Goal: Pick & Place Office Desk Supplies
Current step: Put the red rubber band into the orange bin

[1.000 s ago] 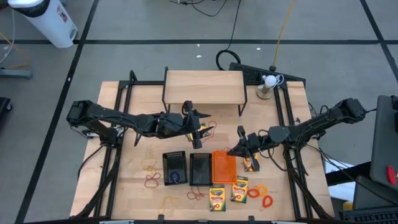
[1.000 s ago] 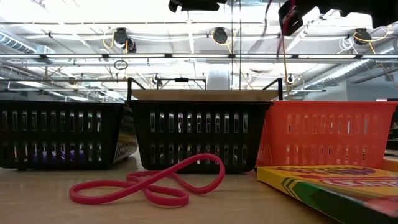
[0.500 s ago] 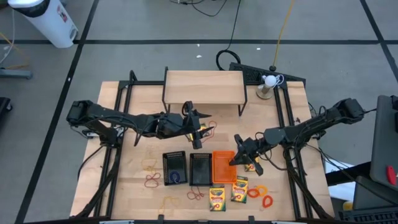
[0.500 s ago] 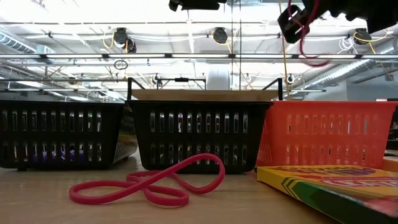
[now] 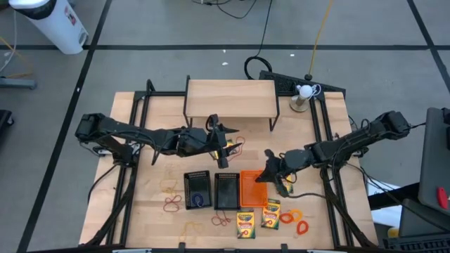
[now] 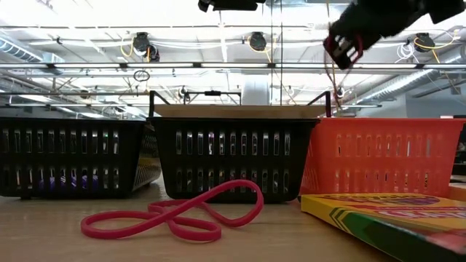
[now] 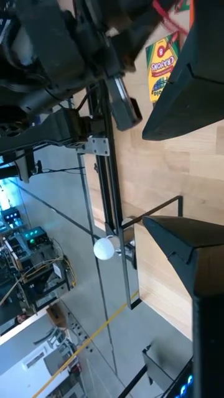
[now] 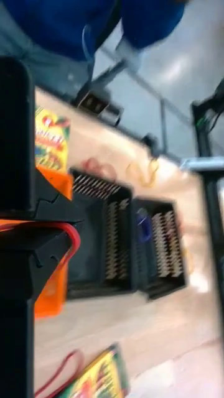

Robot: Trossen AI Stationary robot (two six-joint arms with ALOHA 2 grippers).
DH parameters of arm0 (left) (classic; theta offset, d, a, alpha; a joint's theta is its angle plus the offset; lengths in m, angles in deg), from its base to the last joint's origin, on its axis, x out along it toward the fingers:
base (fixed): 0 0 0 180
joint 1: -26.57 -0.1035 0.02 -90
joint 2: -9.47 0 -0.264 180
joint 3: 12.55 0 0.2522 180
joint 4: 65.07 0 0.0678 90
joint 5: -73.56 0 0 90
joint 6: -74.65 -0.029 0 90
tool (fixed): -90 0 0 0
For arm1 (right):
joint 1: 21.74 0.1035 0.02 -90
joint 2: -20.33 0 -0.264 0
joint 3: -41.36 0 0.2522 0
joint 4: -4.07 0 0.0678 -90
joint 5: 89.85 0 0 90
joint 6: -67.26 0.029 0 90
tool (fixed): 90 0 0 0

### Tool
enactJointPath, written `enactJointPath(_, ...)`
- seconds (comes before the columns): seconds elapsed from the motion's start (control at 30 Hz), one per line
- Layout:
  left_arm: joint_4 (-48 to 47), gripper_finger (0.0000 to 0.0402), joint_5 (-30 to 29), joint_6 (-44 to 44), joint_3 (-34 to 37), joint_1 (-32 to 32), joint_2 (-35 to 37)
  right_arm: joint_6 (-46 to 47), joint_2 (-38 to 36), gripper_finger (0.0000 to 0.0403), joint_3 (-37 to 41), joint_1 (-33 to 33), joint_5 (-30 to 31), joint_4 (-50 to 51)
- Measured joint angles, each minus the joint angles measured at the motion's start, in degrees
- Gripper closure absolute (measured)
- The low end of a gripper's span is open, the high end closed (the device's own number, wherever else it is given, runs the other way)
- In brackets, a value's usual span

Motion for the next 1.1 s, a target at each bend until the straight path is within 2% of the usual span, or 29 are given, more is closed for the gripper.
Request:
enactJointPath(0.37, -0.02, 0.019, 0.0, -0.02, 0.0, 0.0, 0.0, 1.97, -0.03, 0.0403, -0.41, -0.2, 1.32, 3.75)
enactJointPath(0.67, -0.07, 0.019, 0.02, 0.11, 0.0, 0.0, 0.0, 1.93, -0.03, 0.0397, -0.41, -0.24, 1.19, 2.94)
enactJointPath(0.83, -0.09, 0.019, 0.02, 0.2, 0.0, 0.0, 0.0, 1.77, -0.03, 0.0358, -0.41, -0.08, 1.05, 3.04)
enactJointPath(1.1, -0.09, 0.019, 0.02, 0.17, 0.0, 0.0, 0.0, 2.34, -0.03, 0.0261, -0.39, 0.04, 0.99, 3.06)
